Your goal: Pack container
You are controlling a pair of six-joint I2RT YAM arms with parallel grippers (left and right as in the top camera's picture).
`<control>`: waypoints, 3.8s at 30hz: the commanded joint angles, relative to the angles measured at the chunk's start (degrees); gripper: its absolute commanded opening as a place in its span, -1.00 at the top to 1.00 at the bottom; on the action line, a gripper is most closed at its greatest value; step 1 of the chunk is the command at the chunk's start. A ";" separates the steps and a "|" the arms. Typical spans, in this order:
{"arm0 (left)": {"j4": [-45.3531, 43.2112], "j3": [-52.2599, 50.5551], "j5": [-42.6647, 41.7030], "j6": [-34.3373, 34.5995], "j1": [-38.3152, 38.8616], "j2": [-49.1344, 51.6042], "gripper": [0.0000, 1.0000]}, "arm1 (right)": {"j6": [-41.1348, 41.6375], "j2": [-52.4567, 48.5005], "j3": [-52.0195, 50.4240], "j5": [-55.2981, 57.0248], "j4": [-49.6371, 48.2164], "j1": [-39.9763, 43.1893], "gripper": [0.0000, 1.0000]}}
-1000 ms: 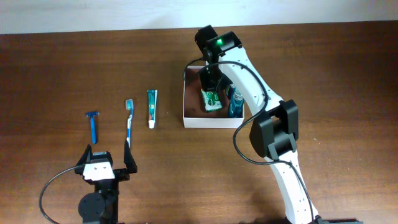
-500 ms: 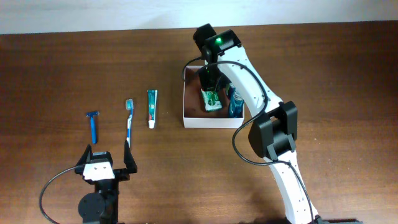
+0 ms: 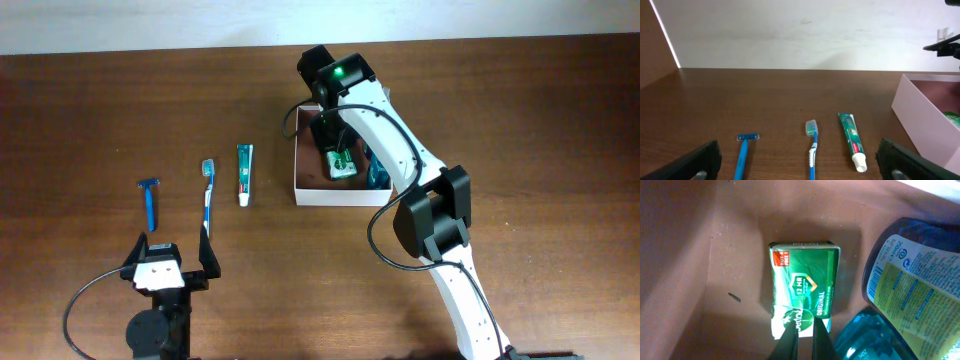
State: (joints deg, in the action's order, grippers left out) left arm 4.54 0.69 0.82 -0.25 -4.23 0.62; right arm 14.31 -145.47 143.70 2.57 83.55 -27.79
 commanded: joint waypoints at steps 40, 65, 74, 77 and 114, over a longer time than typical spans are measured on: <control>0.24 -0.15 -0.63 -0.68 0.22 -0.33 -0.99 | -0.83 -3.26 0.83 5.66 0.26 0.31 0.92; 0.24 -0.17 -0.63 -0.68 0.22 -0.33 -0.99 | -2.05 -4.92 0.83 0.74 0.46 -0.37 0.92; 0.24 -0.17 -0.63 -0.68 0.22 -0.33 -0.99 | -1.31 -4.92 0.85 -7.10 0.44 -0.39 0.92; 0.24 -0.15 -0.63 -0.68 0.22 -0.33 -0.99 | -0.52 -4.92 0.85 -7.13 0.22 -0.37 0.92; 0.24 -0.17 -0.63 -0.68 0.22 -0.33 -0.99 | -5.31 -3.85 6.58 1.40 -1.88 -0.22 0.92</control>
State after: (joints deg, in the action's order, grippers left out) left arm 4.54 0.69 0.80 -0.25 -4.23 0.62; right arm 14.96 -149.32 146.23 -2.94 81.25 -27.81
